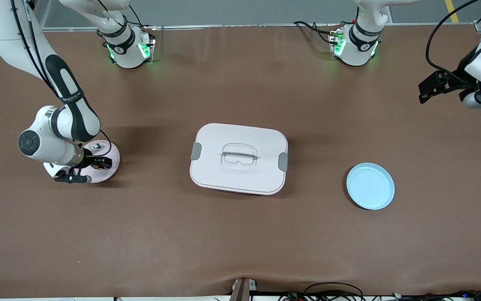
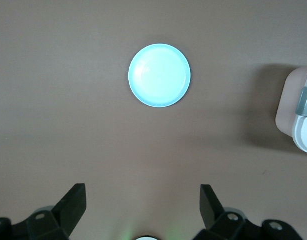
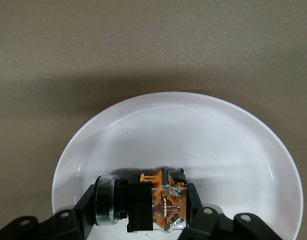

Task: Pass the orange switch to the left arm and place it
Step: 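Close the right gripper on the orange-and-black switch, then lift the switch with the right gripper and carry it over the box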

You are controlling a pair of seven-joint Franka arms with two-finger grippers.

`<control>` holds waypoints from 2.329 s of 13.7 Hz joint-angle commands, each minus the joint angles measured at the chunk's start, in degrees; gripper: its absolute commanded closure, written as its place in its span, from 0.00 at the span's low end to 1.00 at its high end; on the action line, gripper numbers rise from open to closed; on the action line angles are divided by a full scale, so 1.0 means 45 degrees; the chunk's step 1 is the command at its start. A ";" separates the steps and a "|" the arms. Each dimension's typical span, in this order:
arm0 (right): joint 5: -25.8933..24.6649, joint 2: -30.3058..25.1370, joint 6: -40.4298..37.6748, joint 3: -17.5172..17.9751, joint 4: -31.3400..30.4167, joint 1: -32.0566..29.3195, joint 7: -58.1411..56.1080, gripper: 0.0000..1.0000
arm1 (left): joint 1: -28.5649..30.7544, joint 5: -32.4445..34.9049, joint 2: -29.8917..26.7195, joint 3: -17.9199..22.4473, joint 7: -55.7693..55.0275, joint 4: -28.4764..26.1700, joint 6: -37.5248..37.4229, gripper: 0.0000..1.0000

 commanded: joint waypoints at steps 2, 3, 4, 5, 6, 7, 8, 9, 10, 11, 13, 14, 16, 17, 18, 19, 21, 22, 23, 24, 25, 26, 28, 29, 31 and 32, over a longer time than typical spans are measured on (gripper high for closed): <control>0.0993 -0.0551 -0.3115 -0.0014 0.1507 -0.0037 -0.0176 1.00 | 0.0069 -0.0206 0.0019 -0.0005 0.0128 0.0181 -0.0043 0.00; 0.1382 -0.0551 -0.4133 -0.0014 0.2055 -0.0057 -0.0137 1.00 | 0.0069 -0.0206 0.0039 -0.0005 0.0128 0.0162 0.0035 0.00; 0.1696 -0.0570 -0.4916 -0.0033 0.2524 -0.0019 -0.0001 1.00 | 0.0069 -0.0226 0.0020 0.0014 0.0128 0.0162 0.0036 0.00; 0.1795 -0.0551 -0.5659 -0.0034 0.3012 -0.0018 0.0445 1.00 | 0.0108 -0.0206 0.0039 0.0015 0.0128 0.0162 0.0036 0.00; 0.1796 -0.0551 -0.6169 -0.0014 0.3404 0.0021 0.0933 1.00 | 0.0108 -0.0206 0.0058 0.0015 0.0128 0.0142 0.0036 0.00; 0.1835 -0.0551 -0.6638 -0.0014 0.3737 0.0060 0.1247 1.00 | 0.0089 -0.0206 0.0116 0.0015 0.0128 0.0103 0.0036 0.00; 0.1990 -0.0551 -0.7030 0.0005 0.3972 0.0099 0.1559 1.00 | 0.0089 -0.0206 0.0117 0.0015 0.0128 0.0103 0.0036 0.00; 0.2359 -0.0551 -0.7208 0.0005 0.4071 0.0254 0.1814 1.00 | 0.0089 -0.0206 0.0117 0.0034 0.0128 0.0122 0.0036 0.00; 0.2788 -0.0589 -0.7345 0.0005 0.4091 0.0391 0.2029 1.00 | 0.0108 -0.0206 0.0117 0.0034 0.0128 0.0142 0.0055 0.00; 0.3140 -0.0628 -0.7578 0.0005 0.4208 0.0489 0.2418 1.00 | 0.0089 -0.0206 0.0156 0.0034 0.0128 0.0142 0.0152 0.00; 0.3824 -0.0668 -0.8261 0.0005 0.4694 0.0917 0.3413 1.00 | 0.0089 -0.0206 0.0273 0.0034 0.0051 0.0123 0.0289 0.00; 0.4156 -0.0745 -0.8554 0.0005 0.4948 0.1209 0.4037 1.00 | 0.0089 -0.0206 0.0273 0.0034 0.0031 0.0103 0.0289 0.00; 0.4510 -0.0940 -0.8694 0.0025 0.5301 0.1872 0.5597 1.00 | 0.0089 -0.0206 0.0273 0.0034 0.0030 0.0103 0.0289 0.00; 0.4666 -0.0980 -0.8771 0.0025 0.5554 0.2244 0.6437 1.00 | 0.0089 -0.0206 0.0273 0.0034 0.0011 0.0103 0.0289 0.00; 0.4919 -0.0980 -0.8907 0.0006 0.5943 0.2673 0.7315 1.00 | 0.0069 -0.0206 0.0273 0.0034 0.0011 0.0103 0.0289 0.00; 0.5076 -0.0980 -0.8967 0.0005 0.6276 0.3045 0.8214 1.00 | 0.0050 -0.0226 0.0273 0.0015 0.0011 0.0103 0.0289 0.00; 0.5602 -0.0961 -0.8948 0.0005 0.6843 0.3729 0.9837 1.00 | 0.0050 -0.0226 0.0254 -0.0005 0.0011 0.0103 0.0231 0.00; 0.5972 -0.0961 -0.8948 0.0005 0.7097 0.3983 1.0656 1.00 | 0.0030 -0.0226 0.0254 -0.0044 -0.0008 0.0103 0.0212 0.00; 0.6247 -0.0961 -0.8948 0.0005 0.7370 0.4160 1.1496 1.00 | -0.0008 -0.0226 0.0234 -0.0063 -0.0009 0.0084 0.0173 0.00; 0.6443 -0.0961 -0.8928 0.0005 0.7663 0.4471 1.2393 1.00 | -0.0028 -0.0284 0.0196 -0.0083 0.0011 0.0103 0.0153 0.00; 0.6503 -0.0961 -0.8909 0.0005 0.7995 0.4841 1.3388 1.00 | -0.0028 -0.0690 0.0118 -0.0141 0.0030 0.0103 0.0153 0.00; 0.6523 -0.0941 -0.8870 0.0005 0.8269 0.5116 1.4172 1.00 | -0.0009 -0.1391 0.0040 -0.0258 0.0146 0.0103 0.0114 0.00; 0.6562 -0.0902 -0.8772 0.0005 0.8563 0.5701 1.5716 1.00 | -0.0009 -0.2681 -0.0194 -0.0686 0.0012 0.0200 0.0191 0.00; 0.6601 -0.0902 -0.8733 0.0005 0.8661 0.5956 1.6225 1.00 | -0.0009 -0.3170 -0.0273 -0.0979 -0.0066 0.0220 0.0366 0.00; 0.6970 -0.0902 -0.8558 0.0005 0.8837 0.6289 1.6969 1.00 | -0.0009 -0.4515 -0.0332 -0.1196 -0.0067 0.0220 0.1125 0.00; 0.6991 -0.0902 -0.8422 0.0005 0.8857 0.6484 1.7282 1.00 | -0.0009 -0.5373 -0.0294 -0.1216 -0.0087 0.0220 0.1458 0.00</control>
